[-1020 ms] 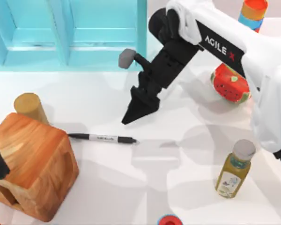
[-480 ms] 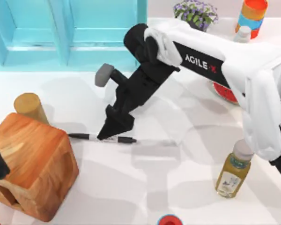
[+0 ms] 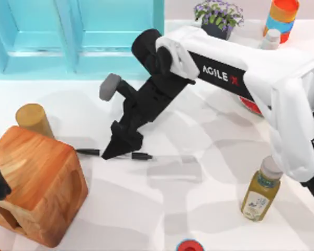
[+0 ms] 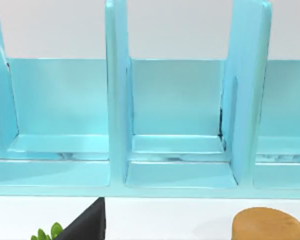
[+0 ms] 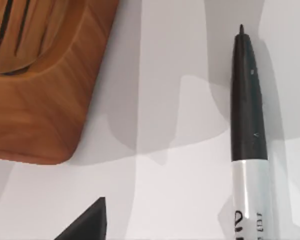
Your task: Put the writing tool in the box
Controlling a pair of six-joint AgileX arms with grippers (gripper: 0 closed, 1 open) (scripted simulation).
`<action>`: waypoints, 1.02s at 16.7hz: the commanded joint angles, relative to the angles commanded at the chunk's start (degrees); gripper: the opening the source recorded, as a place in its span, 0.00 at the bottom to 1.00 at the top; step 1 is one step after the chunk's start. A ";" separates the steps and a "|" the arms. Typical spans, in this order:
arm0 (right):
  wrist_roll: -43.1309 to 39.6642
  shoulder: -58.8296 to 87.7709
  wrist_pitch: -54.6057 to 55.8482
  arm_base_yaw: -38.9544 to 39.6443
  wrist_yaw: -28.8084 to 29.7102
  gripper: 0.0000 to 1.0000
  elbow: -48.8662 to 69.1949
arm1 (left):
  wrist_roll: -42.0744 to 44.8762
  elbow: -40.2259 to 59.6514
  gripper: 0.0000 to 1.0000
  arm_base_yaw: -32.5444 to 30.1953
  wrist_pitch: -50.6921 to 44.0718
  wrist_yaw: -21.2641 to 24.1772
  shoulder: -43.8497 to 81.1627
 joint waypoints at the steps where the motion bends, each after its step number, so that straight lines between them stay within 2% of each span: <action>1: 0.00 0.00 0.00 0.00 0.00 0.85 0.00 | 0.00 0.00 1.00 0.00 0.00 0.00 0.00; 12: 0.00 0.00 0.00 0.00 0.00 0.02 0.00 | 0.00 0.00 1.00 0.00 0.00 0.00 0.00; 17: 0.00 0.00 0.00 0.00 0.00 0.00 0.00 | 0.00 0.00 1.00 0.00 0.00 0.00 0.00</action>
